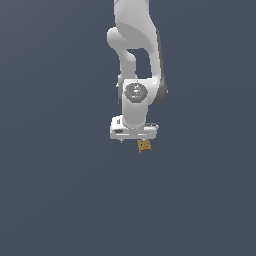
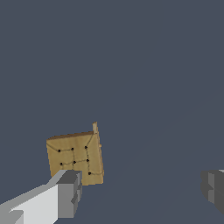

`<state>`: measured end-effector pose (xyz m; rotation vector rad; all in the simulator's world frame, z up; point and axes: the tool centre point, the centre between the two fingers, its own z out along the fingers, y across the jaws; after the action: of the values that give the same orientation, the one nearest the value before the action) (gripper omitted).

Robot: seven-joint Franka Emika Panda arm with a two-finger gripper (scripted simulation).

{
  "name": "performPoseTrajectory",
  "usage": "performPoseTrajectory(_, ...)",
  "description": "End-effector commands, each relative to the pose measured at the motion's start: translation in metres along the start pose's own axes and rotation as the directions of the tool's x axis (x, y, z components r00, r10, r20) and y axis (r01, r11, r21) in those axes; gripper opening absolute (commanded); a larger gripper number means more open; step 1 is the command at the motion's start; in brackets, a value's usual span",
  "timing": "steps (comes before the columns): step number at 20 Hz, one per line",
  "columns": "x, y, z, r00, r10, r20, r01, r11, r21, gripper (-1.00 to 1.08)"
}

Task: Pick up the object and move it to a goal position.

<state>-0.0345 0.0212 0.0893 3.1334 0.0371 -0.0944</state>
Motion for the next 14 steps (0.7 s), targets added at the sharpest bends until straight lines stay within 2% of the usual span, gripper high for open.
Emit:
performPoseTrajectory(1, -0.002, -0.019, 0.009, 0.999, -0.038, -0.018, 0.038, 0.999, -0.001, 1.0)
performPoseTrajectory(8, -0.008, -0.055, 0.025, 0.993, -0.109, -0.051, 0.109, 0.994, -0.002, 1.0)
performPoseTrajectory(14, -0.011, -0.065, 0.029, 0.99, -0.129, -0.06, 0.129, 0.992, -0.002, 1.0)
